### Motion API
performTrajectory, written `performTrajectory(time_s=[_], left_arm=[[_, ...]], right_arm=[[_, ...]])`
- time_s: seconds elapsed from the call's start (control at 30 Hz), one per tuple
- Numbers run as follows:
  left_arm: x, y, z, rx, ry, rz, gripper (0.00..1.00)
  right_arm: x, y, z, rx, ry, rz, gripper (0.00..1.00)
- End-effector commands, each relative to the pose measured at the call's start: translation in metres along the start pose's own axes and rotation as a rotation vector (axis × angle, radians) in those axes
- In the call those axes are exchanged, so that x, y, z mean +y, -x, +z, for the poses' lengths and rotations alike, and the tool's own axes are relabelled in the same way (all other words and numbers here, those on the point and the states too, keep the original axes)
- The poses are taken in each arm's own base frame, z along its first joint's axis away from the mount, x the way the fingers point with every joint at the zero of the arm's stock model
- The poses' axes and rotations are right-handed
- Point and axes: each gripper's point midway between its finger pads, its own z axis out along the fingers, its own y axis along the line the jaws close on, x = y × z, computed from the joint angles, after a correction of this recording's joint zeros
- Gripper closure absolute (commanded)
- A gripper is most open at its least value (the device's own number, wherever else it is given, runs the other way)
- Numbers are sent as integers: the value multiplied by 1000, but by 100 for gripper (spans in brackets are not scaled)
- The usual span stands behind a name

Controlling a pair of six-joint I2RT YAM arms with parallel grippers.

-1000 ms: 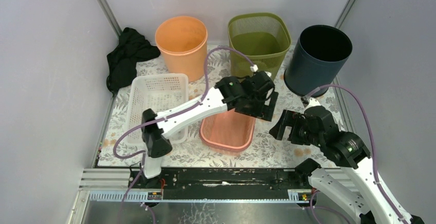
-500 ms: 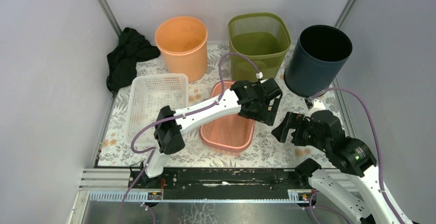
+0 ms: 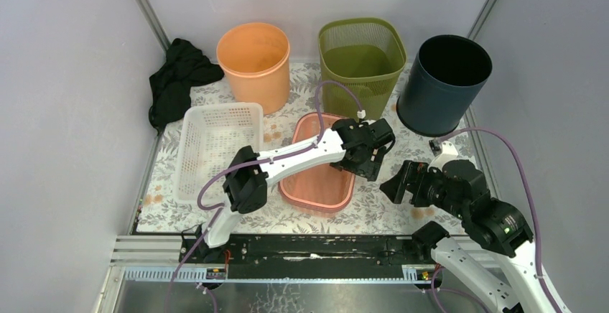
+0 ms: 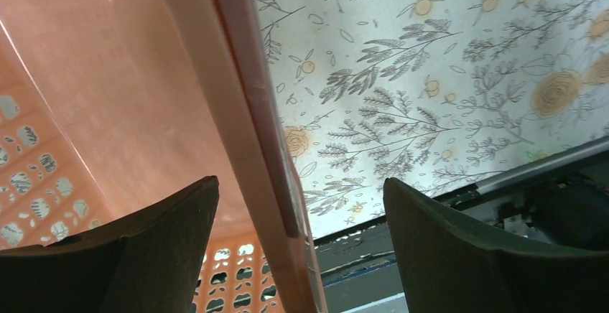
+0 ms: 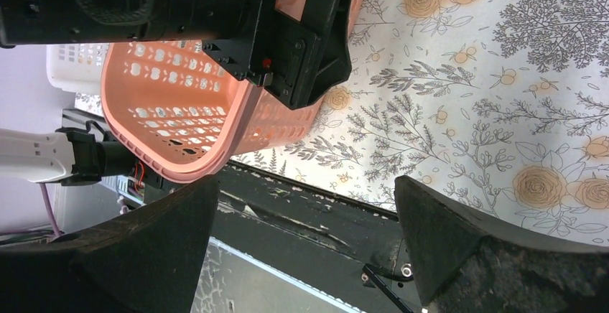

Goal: Turn the large container upside down
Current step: Place the container at the center of the board, then turn the container upside down at the center of the board.

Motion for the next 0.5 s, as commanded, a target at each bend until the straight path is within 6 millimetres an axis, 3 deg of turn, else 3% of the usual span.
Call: performTrajectory(time_s=[0.0, 0.27, 0.47], left_arm=[[15, -3, 3, -10, 71, 14, 9], [18, 10, -14, -65, 88, -2, 10], [20, 8, -33, -101, 90, -9, 10]], right_arm=[[14, 11, -13, -47, 70, -36, 1], [20, 18, -43, -64, 85, -36, 1], [25, 12, -44, -29, 113, -27, 1]])
